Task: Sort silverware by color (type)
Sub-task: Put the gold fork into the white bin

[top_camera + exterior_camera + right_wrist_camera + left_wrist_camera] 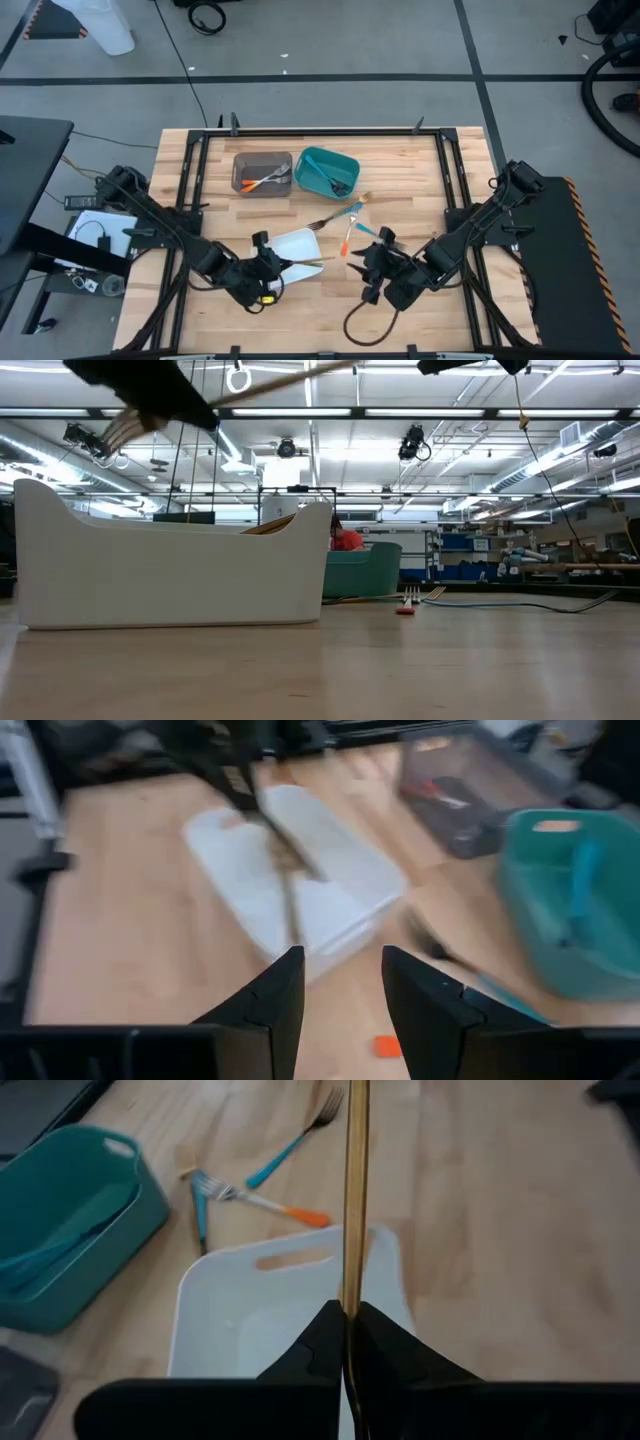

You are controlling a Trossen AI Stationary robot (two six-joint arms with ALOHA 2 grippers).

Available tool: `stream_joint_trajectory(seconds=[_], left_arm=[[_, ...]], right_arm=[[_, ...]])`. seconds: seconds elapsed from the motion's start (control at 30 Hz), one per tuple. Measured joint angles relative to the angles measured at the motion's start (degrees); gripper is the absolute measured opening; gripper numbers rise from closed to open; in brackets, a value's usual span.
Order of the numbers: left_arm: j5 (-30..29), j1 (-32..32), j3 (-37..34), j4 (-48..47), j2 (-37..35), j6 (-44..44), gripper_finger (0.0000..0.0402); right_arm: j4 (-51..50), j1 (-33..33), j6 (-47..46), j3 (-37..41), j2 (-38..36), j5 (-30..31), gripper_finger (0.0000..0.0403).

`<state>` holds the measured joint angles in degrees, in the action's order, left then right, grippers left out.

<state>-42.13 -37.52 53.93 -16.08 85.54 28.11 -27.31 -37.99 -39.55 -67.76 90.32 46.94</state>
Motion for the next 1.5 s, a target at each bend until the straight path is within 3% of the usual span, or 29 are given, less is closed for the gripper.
stream_joint_trajectory(seconds=[0.3,0.7,1.07,1.5], left_arm=[[-0.7,0.0,0.0,-2.3,2.7,2.8,0.0024],[-3.7,-0.9,0.0,-2.6,3.4,3.6,0.0024],[-8.9,-3.1,-0.1,-6.4,5.4,4.5,0.0024],[-3.4,-2.1,0.0,-13.3,7.6,11.8,0.0024]], right_arm=[[15.8,-0.3,1.1,9.0,0.1,-6.7,0.0146],[16.8,-3.5,2.0,12.5,0.0,-4.1,0.0146],[28.4,-6.1,1.6,17.6,0.0,-4.0,0.0146],[33.2,-6.2,1.7,20.1,0.0,-4.6,0.0146]])
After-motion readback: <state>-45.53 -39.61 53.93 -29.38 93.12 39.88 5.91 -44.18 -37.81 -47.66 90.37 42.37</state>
